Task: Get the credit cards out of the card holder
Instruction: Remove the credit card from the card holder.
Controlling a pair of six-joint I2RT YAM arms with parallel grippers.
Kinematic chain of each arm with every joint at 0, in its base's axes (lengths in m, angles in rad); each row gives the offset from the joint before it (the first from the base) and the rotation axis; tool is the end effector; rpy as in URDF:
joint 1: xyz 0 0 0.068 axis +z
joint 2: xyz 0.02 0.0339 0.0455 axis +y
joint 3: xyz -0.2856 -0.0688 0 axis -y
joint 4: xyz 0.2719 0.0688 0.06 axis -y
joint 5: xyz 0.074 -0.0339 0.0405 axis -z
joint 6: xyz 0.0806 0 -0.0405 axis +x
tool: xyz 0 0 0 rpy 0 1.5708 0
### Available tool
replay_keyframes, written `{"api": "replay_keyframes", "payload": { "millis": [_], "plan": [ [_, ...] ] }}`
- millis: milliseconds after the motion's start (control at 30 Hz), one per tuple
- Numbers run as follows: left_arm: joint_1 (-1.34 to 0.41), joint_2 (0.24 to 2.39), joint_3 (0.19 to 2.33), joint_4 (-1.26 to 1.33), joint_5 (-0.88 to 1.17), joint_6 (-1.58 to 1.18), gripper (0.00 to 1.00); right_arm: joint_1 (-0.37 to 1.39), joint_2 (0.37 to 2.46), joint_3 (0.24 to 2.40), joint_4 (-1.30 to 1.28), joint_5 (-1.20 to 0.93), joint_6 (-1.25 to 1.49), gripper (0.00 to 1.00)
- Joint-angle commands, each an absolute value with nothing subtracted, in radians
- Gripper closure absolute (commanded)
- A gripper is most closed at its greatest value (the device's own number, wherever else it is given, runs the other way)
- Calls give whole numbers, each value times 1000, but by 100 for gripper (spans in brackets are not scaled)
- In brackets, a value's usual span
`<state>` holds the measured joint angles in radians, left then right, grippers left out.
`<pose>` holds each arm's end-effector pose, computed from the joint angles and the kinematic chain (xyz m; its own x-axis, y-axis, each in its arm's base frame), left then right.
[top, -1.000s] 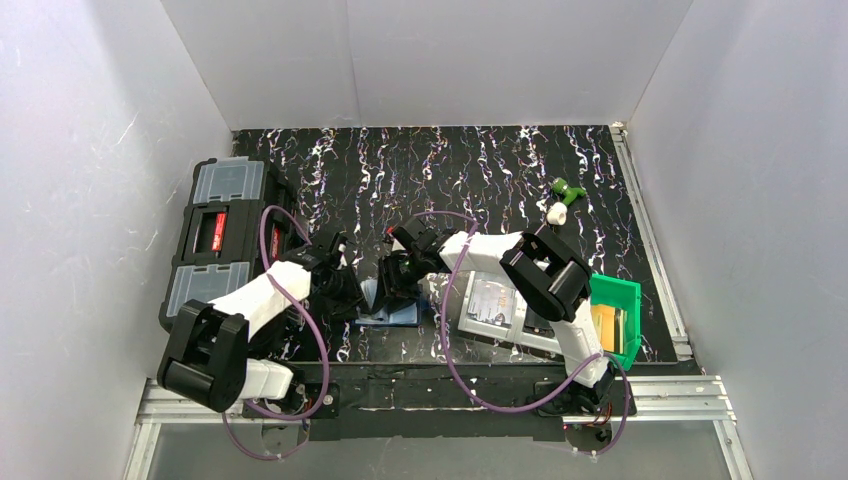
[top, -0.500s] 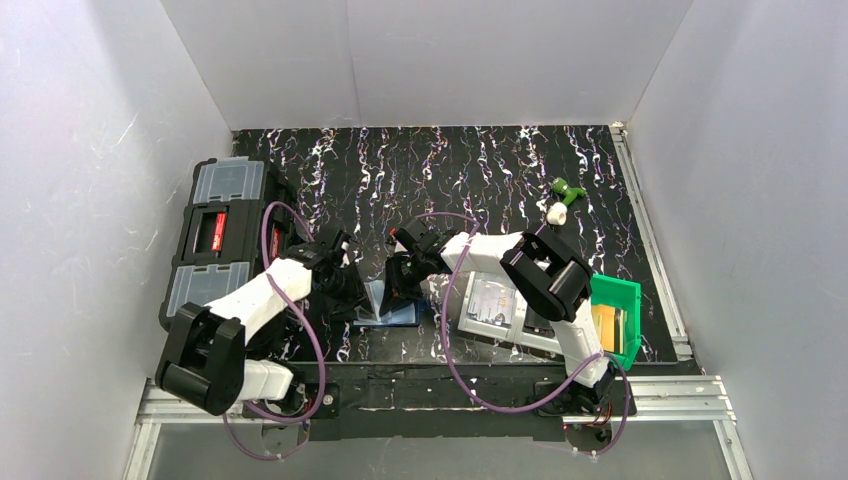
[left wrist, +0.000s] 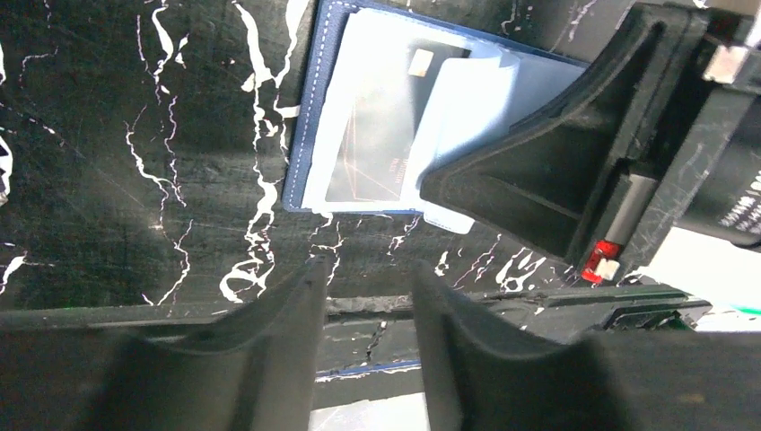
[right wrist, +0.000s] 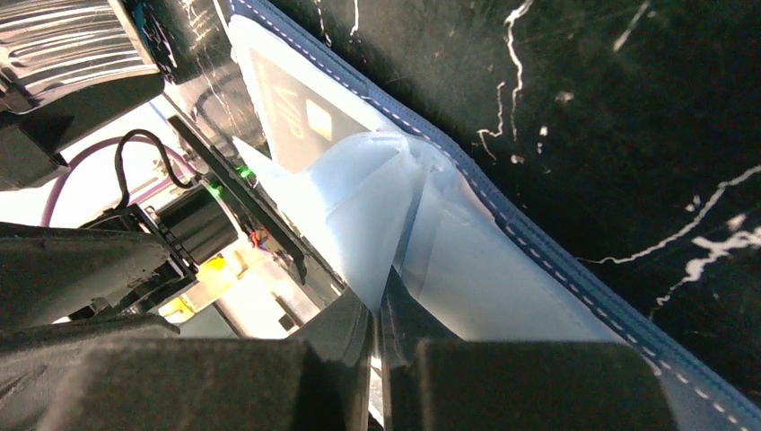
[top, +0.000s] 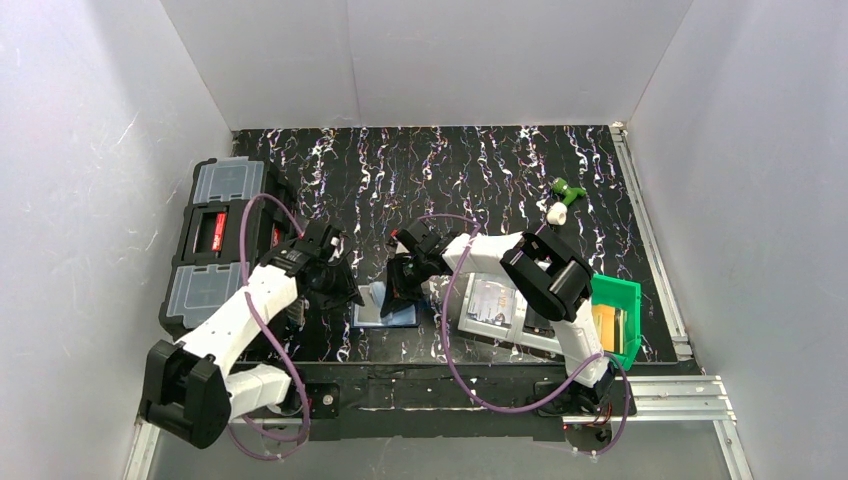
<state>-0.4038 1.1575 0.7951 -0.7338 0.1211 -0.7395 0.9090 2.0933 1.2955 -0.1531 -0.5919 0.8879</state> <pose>0.2272 -0.1076 0.1978 -0.9014 -0.3424 -0.2652 -0.2256 0.8939 -0.3874 0.2578 0.4041 0.0936 -0.9780 -0.2079 -0.0143 -0.1508 0.6586 0.7372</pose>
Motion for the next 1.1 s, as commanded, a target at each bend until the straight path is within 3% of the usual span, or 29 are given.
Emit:
{"api": "replay_keyframes", "payload": {
  "millis": [0,133,667,1067],
  "plan": [
    [-410,1317,829,-672,112,-715,79,901,2043,1261,-65,-657,896,91],
    [-410,1427,865,-627,93,-701,88,891,2033,1229,-6,-690,912,91],
    [-411,1602,923,-525,109,-676,89,879,2041,1220,57,-746,904,89],
    [-410,1564,888,-451,194,-675,88,878,1987,1311,-189,-612,798,45]
  ]
}}
